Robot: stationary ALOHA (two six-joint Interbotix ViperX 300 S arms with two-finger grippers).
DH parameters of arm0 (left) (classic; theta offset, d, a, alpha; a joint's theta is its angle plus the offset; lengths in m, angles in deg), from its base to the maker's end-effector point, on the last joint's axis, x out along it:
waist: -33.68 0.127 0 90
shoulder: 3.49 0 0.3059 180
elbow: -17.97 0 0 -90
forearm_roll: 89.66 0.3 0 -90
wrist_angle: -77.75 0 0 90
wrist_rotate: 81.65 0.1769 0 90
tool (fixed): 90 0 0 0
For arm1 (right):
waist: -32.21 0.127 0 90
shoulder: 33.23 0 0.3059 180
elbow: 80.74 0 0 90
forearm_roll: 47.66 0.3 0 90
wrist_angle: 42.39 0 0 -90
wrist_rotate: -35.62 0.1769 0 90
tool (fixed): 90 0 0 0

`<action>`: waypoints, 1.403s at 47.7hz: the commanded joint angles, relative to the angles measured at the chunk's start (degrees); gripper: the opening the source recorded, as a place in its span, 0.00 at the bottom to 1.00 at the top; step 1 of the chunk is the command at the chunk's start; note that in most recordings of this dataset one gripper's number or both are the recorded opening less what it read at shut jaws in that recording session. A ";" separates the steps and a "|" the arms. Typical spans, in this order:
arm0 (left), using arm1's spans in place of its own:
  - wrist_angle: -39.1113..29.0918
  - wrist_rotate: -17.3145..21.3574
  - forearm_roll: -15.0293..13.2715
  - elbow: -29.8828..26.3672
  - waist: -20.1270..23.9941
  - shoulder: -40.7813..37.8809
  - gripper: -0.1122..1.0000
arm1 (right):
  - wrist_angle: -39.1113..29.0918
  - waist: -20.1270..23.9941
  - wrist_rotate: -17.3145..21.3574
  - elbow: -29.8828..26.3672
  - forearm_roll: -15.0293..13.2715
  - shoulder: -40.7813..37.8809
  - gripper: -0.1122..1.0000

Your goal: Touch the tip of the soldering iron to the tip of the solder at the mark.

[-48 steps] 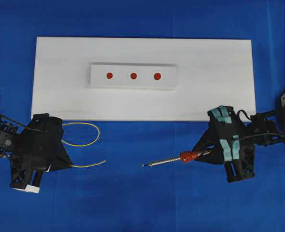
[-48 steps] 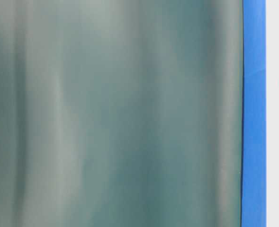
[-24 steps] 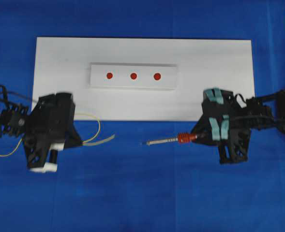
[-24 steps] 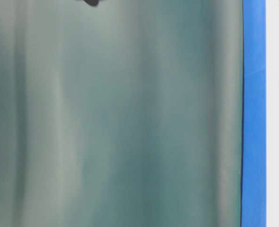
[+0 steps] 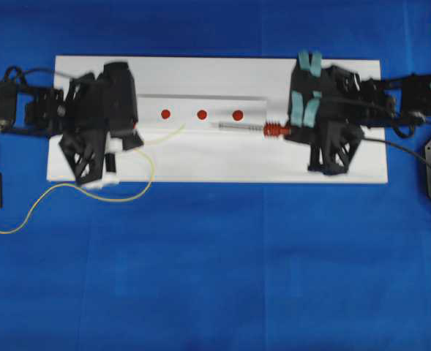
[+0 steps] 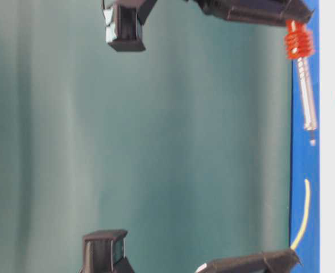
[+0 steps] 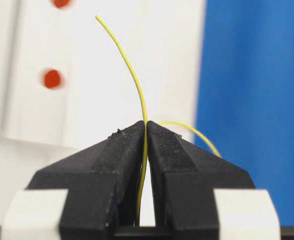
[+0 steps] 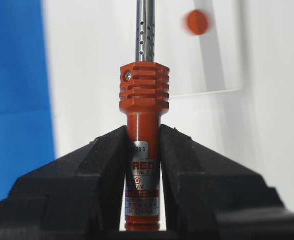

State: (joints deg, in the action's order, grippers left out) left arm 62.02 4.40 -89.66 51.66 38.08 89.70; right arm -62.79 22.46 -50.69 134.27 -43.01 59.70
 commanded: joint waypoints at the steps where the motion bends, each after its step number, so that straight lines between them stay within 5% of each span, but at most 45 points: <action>1: 0.18 1.23 0.18 -1.85 2.20 -0.18 0.12 | -0.26 -1.58 0.09 -2.29 -0.88 -0.18 0.16; 17: -0.18 3.43 0.18 -3.16 4.48 -1.41 0.12 | -2.20 -3.16 0.00 -4.13 -2.11 -1.85 0.16; 46: -2.90 -2.46 0.18 1.76 2.20 1.32 0.12 | -2.11 -3.16 -0.09 -4.22 -2.55 -1.85 0.16; 67: 0.44 -2.64 0.18 4.13 2.90 -1.05 0.12 | -1.93 -3.16 0.18 -4.31 -2.46 -1.93 0.16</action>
State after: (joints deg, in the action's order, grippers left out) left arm 61.67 1.68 -89.66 56.32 40.63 88.56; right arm -65.16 19.47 -50.61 131.54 -45.38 57.32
